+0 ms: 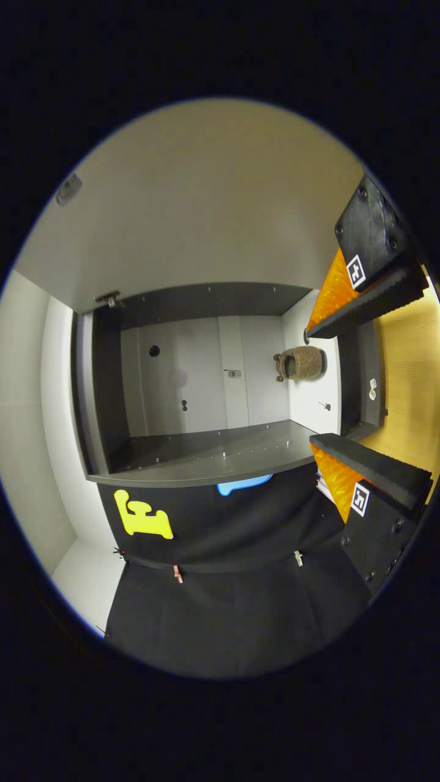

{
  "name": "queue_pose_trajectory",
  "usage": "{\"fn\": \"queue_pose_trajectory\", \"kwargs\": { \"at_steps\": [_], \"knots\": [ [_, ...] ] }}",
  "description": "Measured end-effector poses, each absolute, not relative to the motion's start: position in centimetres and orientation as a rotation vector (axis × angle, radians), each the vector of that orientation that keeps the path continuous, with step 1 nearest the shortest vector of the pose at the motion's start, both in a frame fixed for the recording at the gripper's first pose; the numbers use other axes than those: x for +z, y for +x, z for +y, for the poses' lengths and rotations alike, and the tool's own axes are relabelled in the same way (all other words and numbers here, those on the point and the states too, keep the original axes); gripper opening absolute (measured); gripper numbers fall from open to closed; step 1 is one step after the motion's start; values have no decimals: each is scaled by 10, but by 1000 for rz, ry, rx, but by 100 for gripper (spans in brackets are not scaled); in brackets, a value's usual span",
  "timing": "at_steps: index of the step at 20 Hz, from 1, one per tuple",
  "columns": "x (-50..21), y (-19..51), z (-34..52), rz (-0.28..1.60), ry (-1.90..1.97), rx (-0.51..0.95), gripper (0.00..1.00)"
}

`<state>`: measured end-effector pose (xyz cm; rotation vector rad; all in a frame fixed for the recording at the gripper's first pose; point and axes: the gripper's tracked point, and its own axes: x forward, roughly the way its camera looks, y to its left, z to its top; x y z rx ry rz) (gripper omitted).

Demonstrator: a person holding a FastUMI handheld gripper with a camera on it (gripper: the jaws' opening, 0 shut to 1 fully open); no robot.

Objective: Open the shoe cabinet door, grab the shoes and put them into the shoe cabinet, then close the shoe cabinet door.

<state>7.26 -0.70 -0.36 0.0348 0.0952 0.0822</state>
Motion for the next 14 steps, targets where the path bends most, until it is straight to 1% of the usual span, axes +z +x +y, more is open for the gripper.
{"fn": "queue_pose_trajectory", "kwargs": {
  "at_steps": [7,14],
  "knots": [
    [-15,-15,-69,147,61,-74,98],
    [3,-76,-163,105,51,-235,98]
  ]
}}
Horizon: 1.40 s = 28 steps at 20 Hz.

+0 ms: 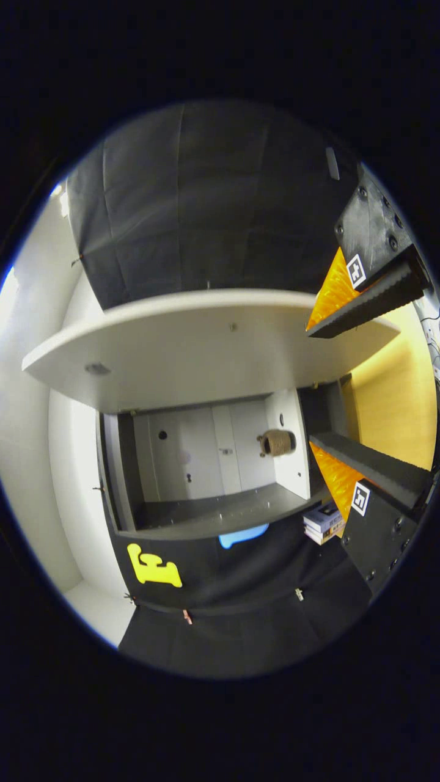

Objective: Open the shoe cabinet door, grab the shoes and put them into the shoe cabinet, then close the shoe cabinet door.

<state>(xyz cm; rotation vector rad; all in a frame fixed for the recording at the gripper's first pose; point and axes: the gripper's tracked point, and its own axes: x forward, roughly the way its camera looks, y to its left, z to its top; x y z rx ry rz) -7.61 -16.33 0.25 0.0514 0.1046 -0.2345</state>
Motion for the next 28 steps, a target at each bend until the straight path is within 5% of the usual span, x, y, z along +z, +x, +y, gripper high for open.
{"fn": "queue_pose_trajectory", "kwargs": {
  "at_steps": [5,12,28],
  "knots": [
    [19,-91,-234,93,26,-255,98],
    [26,-58,-272,97,29,-98,98],
    [13,-18,-249,143,35,116,95]
  ]
}}
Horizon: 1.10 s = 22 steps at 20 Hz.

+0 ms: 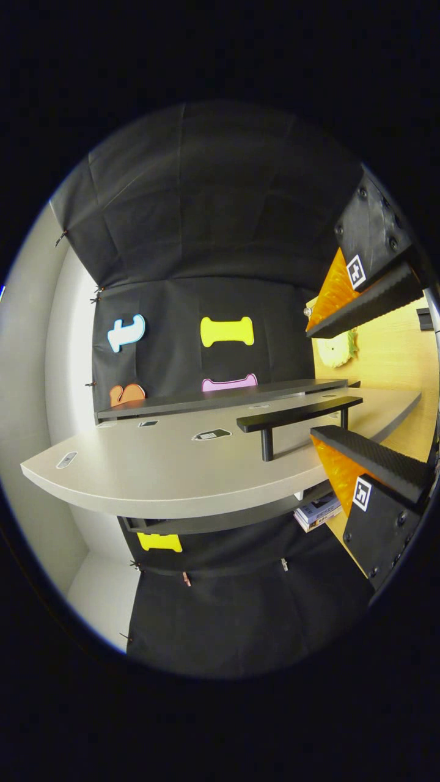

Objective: Open the shoe cabinet door, grab the shoes and put them into the shoe cabinet, then close the shoe cabinet door.

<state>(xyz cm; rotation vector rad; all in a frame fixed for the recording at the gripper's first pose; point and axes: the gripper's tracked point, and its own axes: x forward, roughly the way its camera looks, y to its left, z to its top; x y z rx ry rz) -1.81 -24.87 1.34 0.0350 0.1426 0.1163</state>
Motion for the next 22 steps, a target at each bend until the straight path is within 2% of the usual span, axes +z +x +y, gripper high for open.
{"fn": "queue_pose_trajectory", "kwargs": {
  "at_steps": [7,22],
  "knots": [
    [8,-16,-211,148,53,131,95],
    [-10,-1,-87,114,107,41,95]
  ]
}}
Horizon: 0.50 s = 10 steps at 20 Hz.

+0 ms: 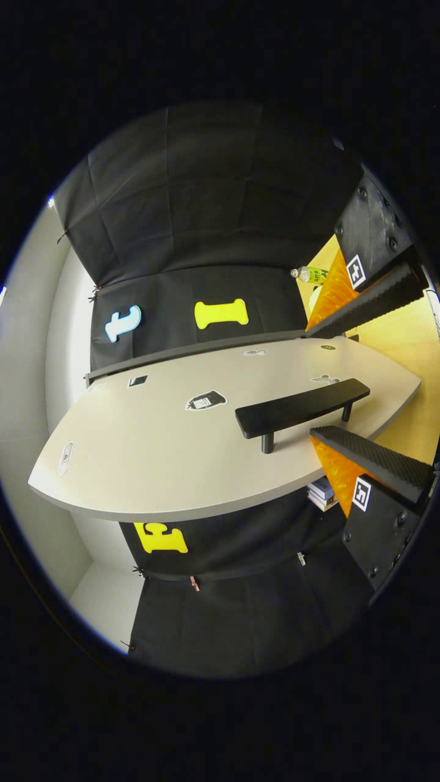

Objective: Open the shoe cabinet door, grab the shoes and put them into the shoe cabinet, then close the shoe cabinet door.

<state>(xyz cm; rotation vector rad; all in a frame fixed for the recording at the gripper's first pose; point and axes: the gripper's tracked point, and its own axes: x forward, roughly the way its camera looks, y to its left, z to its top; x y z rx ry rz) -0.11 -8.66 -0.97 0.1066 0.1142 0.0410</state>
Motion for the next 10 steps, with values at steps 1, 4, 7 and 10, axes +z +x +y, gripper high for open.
{"fn": "queue_pose_trajectory", "kwargs": {
  "at_steps": [1,4,7,10],
  "knots": [
    [-9,-1,-78,101,105,41,95],
    [-8,0,-60,74,80,31,95],
    [-12,4,-46,75,79,33,95],
    [-17,6,-36,93,76,43,95]
  ]
}}
